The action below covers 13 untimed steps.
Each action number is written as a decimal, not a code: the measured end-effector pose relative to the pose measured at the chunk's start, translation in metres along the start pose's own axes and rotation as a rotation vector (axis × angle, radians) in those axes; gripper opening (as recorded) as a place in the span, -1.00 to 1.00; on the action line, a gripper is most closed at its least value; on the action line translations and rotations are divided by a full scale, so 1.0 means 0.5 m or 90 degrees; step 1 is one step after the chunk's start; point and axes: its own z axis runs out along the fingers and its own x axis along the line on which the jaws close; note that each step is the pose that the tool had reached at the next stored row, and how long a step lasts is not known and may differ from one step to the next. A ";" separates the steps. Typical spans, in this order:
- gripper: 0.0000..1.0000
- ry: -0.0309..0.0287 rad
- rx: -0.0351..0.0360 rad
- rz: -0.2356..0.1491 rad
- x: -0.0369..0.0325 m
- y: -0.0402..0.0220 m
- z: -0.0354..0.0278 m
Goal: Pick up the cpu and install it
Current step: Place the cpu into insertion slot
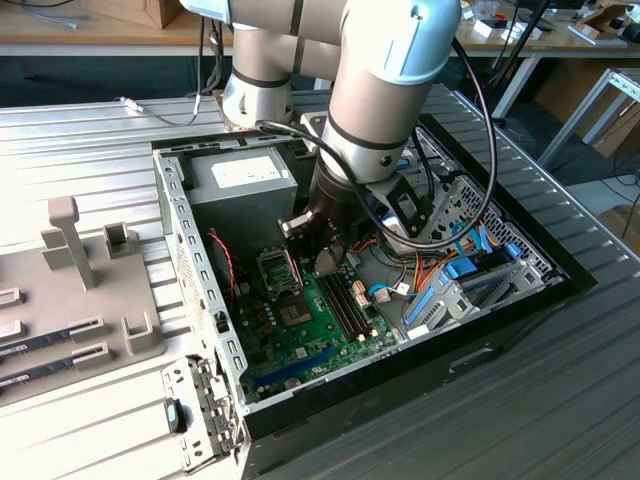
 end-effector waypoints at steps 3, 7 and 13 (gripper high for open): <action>-0.05 0.0001 0.0000 0.000 0.000 -0.001 0.000; -0.05 0.0000 0.0000 0.000 0.000 -0.003 0.001; -0.05 0.0000 0.0000 0.000 0.000 -0.004 0.002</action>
